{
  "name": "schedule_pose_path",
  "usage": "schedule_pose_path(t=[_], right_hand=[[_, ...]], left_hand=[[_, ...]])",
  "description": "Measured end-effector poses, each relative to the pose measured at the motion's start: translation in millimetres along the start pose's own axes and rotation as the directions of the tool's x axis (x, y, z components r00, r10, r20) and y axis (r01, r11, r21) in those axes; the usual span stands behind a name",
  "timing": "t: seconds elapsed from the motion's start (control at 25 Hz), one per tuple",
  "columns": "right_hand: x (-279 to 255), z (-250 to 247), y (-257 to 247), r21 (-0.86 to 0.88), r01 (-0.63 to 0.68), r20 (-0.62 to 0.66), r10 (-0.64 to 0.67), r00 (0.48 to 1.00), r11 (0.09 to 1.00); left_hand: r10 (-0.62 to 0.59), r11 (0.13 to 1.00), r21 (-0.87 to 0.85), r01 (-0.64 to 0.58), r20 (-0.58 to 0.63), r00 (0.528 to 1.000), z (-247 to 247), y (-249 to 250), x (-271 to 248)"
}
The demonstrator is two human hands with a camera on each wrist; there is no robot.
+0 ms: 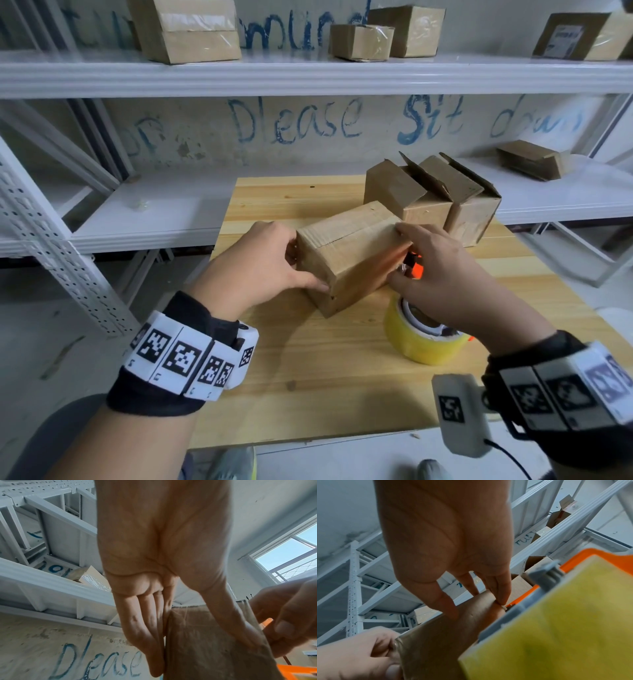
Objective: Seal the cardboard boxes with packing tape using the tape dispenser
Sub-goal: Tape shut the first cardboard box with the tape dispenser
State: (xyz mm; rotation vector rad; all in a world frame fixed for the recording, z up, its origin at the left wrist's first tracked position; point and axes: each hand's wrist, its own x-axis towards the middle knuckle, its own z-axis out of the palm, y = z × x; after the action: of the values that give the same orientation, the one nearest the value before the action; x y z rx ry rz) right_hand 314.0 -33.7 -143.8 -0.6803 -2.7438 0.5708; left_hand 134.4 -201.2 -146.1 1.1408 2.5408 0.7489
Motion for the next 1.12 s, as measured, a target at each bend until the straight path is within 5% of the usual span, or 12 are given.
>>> schedule_pose_path(t=[0.32,0.56,0.88,1.12], right_hand=[[0.5,2.6,1.8,0.078,0.037,-0.024,-0.035,0.999,0.996],[4.9,5.0,-8.1,0.077,0.049,-0.018,-0.048,0.999,0.996],[16.6,-7.2,-7.0,0.321,-0.026,0.080,0.000,0.997,0.947],[28.9,-29.8,-16.4,0.040,-0.075,0.249,0.062,0.967,0.996]], left_hand=[[0.014,1.000,0.011,-0.016,0.184,0.983,-21.6,-15.7,-1.2],[-0.178,0.897,-0.403,0.180,0.042,0.983,-13.0,-5.3,0.8],[-0.190,0.975,-0.106,0.197,0.068,0.979,6.2,18.0,1.1],[-0.223,0.971,-0.074,0.228,0.071,0.972,-0.2,19.6,11.3]])
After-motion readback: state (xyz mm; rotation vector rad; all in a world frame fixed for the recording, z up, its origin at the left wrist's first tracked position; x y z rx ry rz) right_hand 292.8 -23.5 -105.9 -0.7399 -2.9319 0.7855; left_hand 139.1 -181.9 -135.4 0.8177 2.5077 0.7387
